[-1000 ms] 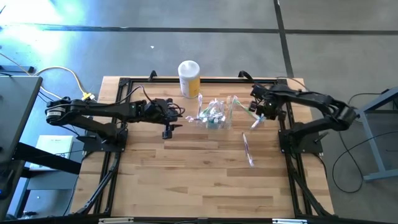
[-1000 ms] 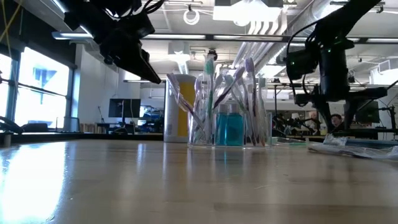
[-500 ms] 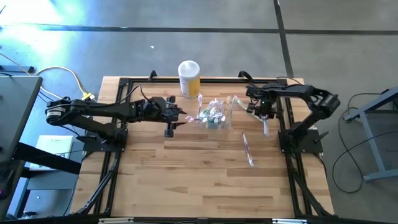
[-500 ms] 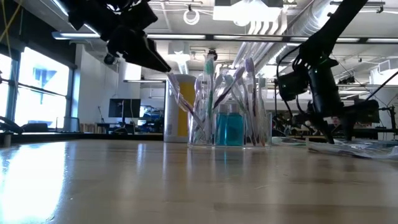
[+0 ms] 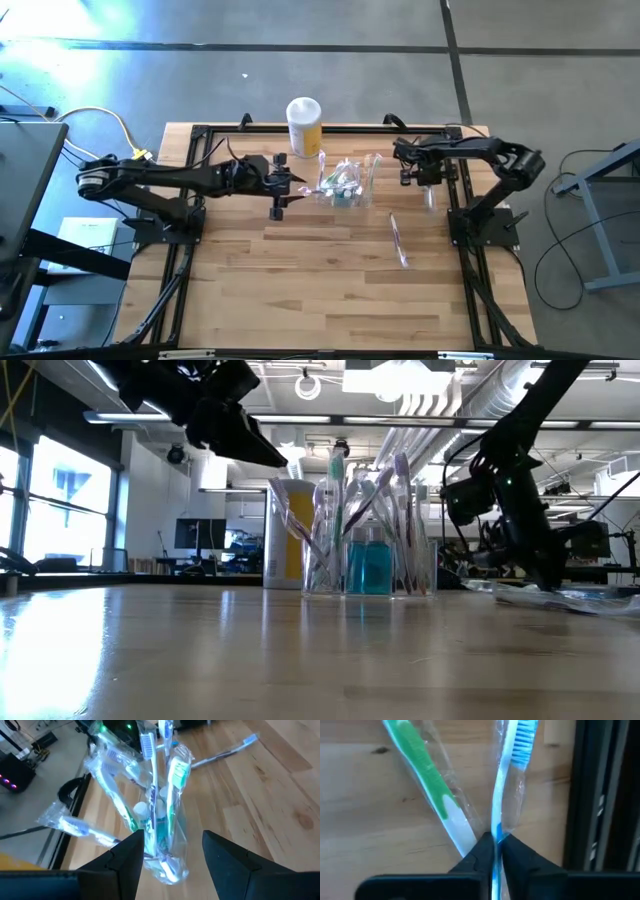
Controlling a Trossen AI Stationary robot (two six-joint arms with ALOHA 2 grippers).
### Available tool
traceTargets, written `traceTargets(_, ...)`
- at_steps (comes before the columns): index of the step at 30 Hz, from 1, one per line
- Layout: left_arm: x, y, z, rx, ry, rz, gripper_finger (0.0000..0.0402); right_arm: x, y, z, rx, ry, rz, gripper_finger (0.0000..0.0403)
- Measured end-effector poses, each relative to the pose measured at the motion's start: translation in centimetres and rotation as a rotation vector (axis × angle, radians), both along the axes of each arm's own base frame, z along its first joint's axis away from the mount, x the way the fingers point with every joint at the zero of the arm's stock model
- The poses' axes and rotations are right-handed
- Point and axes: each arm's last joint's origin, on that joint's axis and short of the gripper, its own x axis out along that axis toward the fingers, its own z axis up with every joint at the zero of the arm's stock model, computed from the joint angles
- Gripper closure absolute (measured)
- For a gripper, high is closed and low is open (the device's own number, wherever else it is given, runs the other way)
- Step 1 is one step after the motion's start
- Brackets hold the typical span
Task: Pick & Place toothbrushing station
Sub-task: Put the blue toothbrush into the transparent organizer
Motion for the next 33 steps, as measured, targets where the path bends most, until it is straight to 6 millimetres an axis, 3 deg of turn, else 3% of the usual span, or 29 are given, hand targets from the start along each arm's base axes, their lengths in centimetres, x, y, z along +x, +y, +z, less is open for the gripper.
traceTargets(6,1.3,0.2,-2.0,-0.01,0.061,0.0,0.0207,0.6,1.0,0.3,-0.045,0.068,0.104,0.0387)
traceTargets(11,2.3,0.4,-3.2,-0.008,0.072,-0.002,0.0207,1.2,3.1,2.1,-0.074,0.054,0.196,0.0389)
traceTargets(17,2.8,0.1,-3.7,-0.065,0.07,-0.095,0.0207,2.2,7.4,5.1,-0.18,-0.066,0.3,0.0389)
traceTargets(24,2.8,0.0,-3.7,-0.134,0.062,-0.113,0.0207,2.3,13.2,8.5,-0.367,-0.321,0.434,0.039)
traceTargets(33,3.0,-0.4,-3.3,-0.339,0.003,-0.032,0.0207,3.6,19.3,11.4,-0.802,-0.649,0.738,0.039)
